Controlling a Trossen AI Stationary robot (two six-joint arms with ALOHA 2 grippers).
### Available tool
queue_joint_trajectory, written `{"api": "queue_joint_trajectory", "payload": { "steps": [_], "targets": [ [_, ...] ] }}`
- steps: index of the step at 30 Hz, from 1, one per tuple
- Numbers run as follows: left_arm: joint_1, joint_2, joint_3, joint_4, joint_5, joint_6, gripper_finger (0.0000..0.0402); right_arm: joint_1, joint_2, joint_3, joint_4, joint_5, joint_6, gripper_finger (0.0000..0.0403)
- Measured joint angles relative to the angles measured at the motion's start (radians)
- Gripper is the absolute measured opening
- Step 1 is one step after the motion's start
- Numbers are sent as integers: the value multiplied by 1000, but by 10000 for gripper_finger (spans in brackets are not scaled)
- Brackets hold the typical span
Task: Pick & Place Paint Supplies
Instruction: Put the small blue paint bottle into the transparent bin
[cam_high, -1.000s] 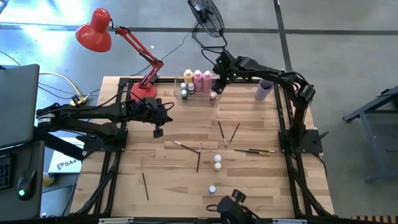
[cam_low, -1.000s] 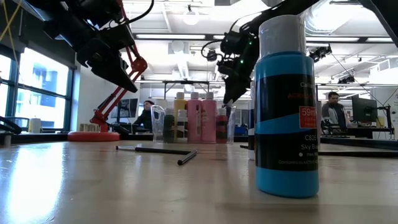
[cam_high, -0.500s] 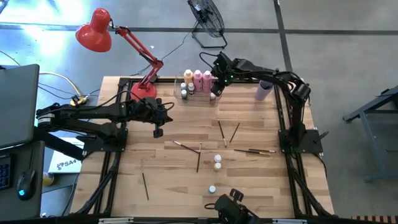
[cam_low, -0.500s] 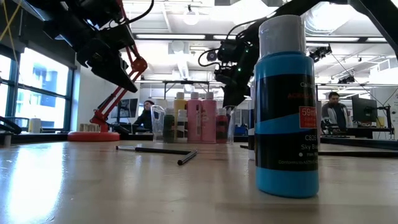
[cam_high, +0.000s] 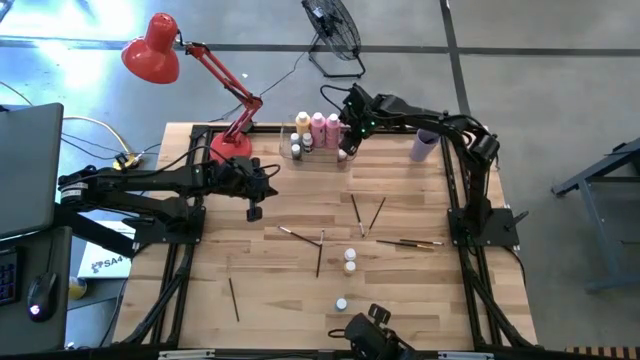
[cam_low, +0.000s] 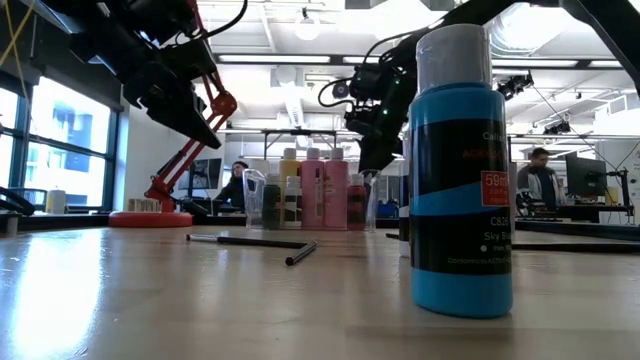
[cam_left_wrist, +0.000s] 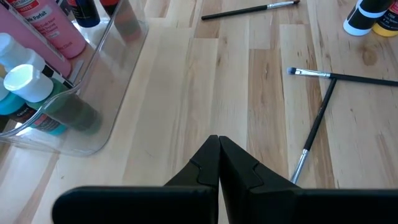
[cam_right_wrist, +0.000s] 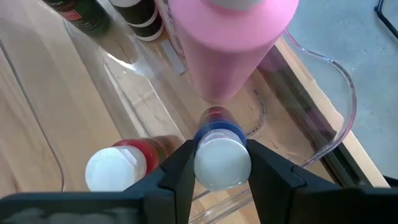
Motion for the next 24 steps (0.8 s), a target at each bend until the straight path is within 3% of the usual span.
{"api": "queue_joint_trajectory", "payload": {
  "steps": [12, 20, 24],
  "targets": [
    [0, 0, 0, 0, 0, 0, 0, 0, 0, 0, 8, -1, -27, 123],
    [0, 0, 0, 0, 0, 0, 0, 0, 0, 0, 4, -56, -28, 124],
    [0, 0, 0, 0, 0, 0, 0, 0, 0, 0, 4, -53, -28, 154]
  ]
}}
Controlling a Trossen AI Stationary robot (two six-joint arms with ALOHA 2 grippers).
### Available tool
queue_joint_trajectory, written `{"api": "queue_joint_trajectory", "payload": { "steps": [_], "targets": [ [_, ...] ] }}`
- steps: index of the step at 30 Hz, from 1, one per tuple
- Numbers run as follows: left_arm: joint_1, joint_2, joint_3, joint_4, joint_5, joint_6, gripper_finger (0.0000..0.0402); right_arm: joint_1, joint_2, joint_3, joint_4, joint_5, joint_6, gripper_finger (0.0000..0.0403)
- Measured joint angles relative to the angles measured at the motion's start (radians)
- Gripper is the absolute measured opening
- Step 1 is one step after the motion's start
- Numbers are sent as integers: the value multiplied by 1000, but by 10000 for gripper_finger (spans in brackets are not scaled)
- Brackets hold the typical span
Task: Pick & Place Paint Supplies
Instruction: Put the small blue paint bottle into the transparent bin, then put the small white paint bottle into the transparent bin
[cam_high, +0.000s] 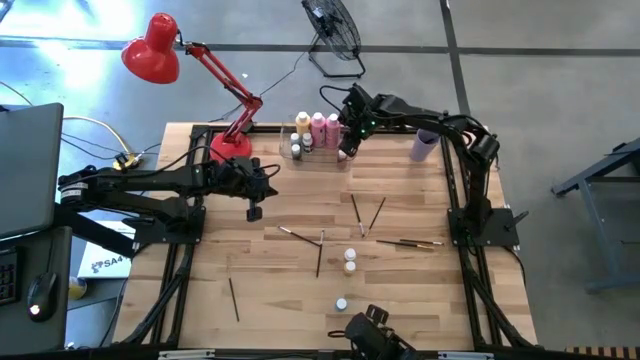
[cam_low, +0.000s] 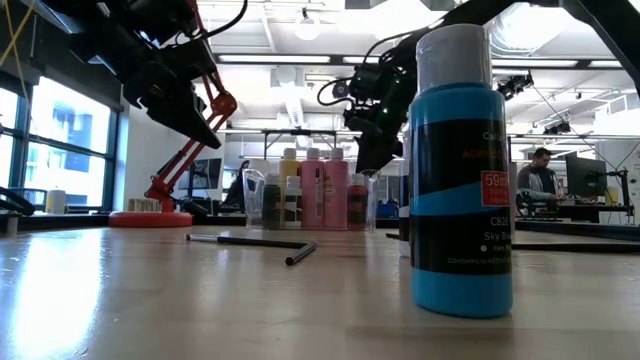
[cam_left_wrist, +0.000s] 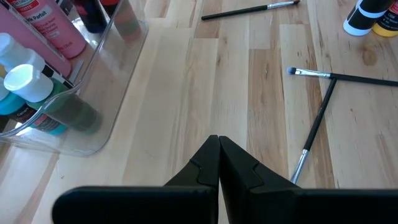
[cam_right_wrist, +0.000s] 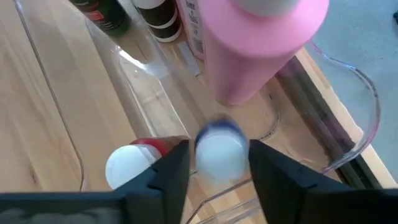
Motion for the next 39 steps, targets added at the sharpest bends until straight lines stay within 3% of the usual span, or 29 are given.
{"api": "queue_joint_trajectory", "payload": {
  "steps": [6, 11, 18, 25, 33, 36, 39],
  "targets": [
    [0, 0, 0, 0, 0, 0, 0, 2, 0, 0, 10, 70, 0, 228],
    [0, 0, 0, -1, 0, 0, 0, 2, -1, 0, 11, 79, -4, 248],
    [0, 0, 0, -1, 0, 0, 0, 7, -40, 0, 5, 85, -26, 243],
    [0, 0, 0, -1, 0, 0, 0, 30, -165, 0, -14, 92, -43, 243],
    [0, 0, 0, -1, 0, -5, 0, 79, -315, 0, -184, 79, -37, 241],
    [0, 0, 0, -1, 1, -21, 0, 88, -354, 0, -280, 71, -16, 219],
    [0, 0, 0, -1, 1, -22, 0, 102, -380, 0, -352, 42, -16, 172]
  ]
}}
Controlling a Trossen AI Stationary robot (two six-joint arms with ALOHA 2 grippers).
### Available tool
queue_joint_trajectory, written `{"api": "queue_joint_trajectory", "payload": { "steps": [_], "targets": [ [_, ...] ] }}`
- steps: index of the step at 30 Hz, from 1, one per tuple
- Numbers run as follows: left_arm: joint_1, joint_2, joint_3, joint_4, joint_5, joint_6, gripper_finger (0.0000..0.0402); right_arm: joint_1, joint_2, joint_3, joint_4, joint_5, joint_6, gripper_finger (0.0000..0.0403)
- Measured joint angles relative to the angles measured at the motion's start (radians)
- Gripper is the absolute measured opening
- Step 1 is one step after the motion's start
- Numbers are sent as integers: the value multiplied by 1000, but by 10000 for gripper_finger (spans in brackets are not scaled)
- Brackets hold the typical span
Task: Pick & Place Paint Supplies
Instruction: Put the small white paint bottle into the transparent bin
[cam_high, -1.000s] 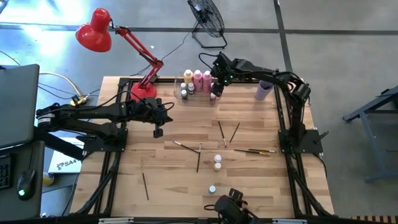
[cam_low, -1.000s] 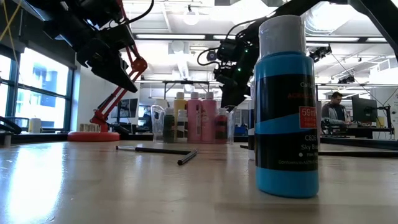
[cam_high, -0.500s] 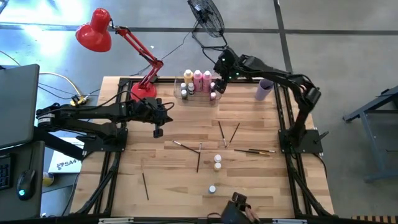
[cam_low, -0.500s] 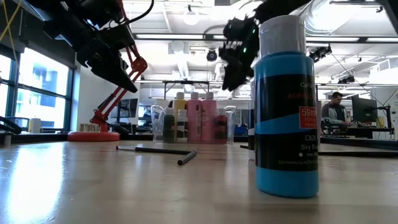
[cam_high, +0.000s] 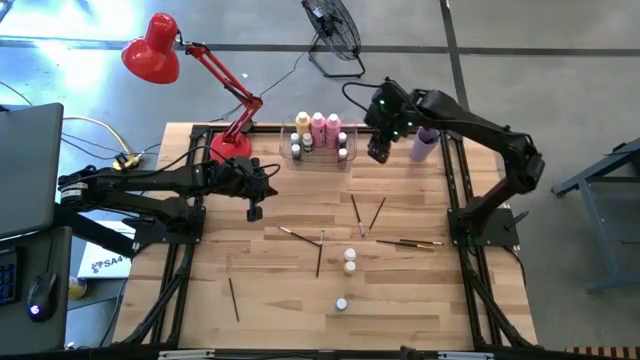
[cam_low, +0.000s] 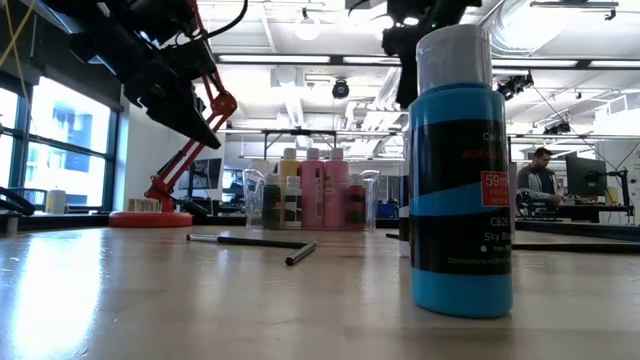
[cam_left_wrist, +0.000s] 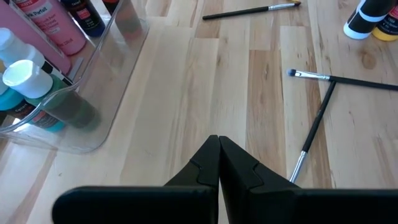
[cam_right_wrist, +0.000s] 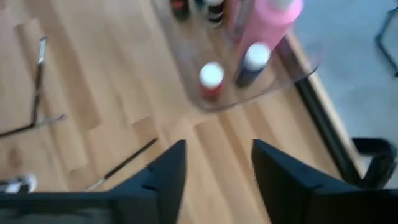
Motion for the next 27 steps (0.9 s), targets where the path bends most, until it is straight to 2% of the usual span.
{"api": "queue_joint_trajectory", "payload": {
  "steps": [7, 8, 14, 21, 27],
  "targets": [
    [0, 0, 0, 0, 0, -2, 0, 17, -63, -71, 7, -97, -52, 23],
    [0, 0, 0, 0, 0, -2, 0, 24, -75, -99, 24, -100, -62, 13],
    [0, 0, 0, -1, 0, -2, 0, 61, -222, -387, 305, -94, -4, 4],
    [0, 0, 0, -3, 0, -2, 0, 117, -410, -767, 805, -61, 141, 4],
    [0, 0, 0, -3, 0, -2, 0, 208, -518, -963, 1166, -59, 180, 4]
  ]
}}
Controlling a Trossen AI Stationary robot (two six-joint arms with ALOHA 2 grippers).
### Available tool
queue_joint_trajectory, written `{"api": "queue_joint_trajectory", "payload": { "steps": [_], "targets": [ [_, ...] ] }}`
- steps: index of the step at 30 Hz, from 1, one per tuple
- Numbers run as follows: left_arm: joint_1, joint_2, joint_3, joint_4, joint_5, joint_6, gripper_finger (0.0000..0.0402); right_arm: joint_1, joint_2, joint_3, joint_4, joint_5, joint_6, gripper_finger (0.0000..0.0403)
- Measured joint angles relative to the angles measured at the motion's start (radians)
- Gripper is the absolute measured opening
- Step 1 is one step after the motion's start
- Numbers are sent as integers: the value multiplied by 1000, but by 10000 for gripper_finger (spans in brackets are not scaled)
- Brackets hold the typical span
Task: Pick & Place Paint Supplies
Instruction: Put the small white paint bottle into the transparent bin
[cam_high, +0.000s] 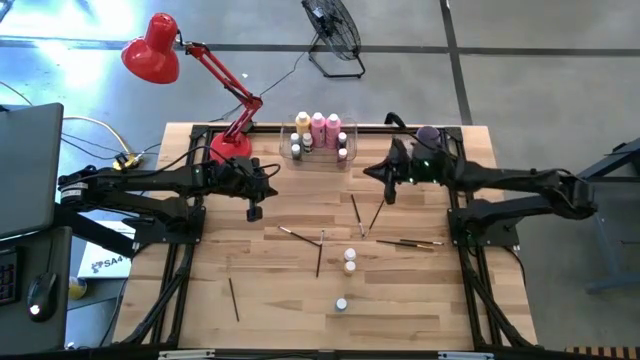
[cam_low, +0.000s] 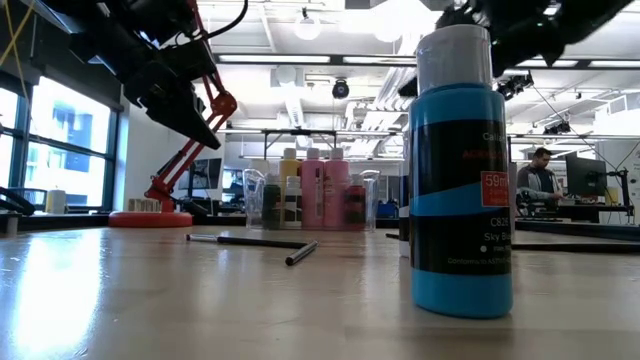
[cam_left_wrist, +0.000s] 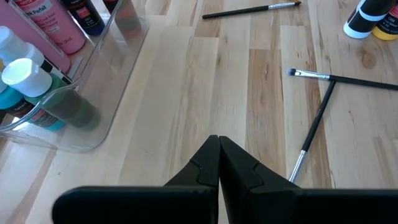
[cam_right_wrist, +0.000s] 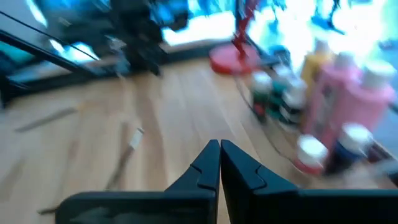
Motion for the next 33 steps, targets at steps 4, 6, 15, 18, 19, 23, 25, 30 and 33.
{"api": "queue_joint_trajectory", "payload": {
  "steps": [4, 6, 15, 18, 19, 23, 25, 30, 33],
  "targets": [
    [0, 0, 0, 3, 0, -1, 0, 67, -39, -72, 162, -2, -4, 4],
    [0, 0, 0, 3, 0, -1, 0, 92, -51, -84, 203, 0, -19, 4],
    [0, 0, 0, 12, -5, -1, 0, 140, -57, -85, 222, 72, -54, 4],
    [0, 0, 0, 21, -5, -5, 0, 139, -54, -85, 221, 84, -51, 4],
    [0, 0, 0, 25, -5, -9, 0, 140, -54, -85, 221, 83, -51, 4],
    [0, 0, 0, 36, -5, -24, 0, 140, -55, -85, 220, 83, -50, 4],
    [0, 0, 0, 36, -5, -24, 0, 140, -55, -85, 222, 82, -63, 4],
    [0, 0, 0, 36, -5, -25, 0, 132, -49, -85, 221, 83, -145, 4],
    [0, 0, 0, 36, -5, -25, 0, 133, -49, -85, 220, 79, -162, 4]
  ]
}}
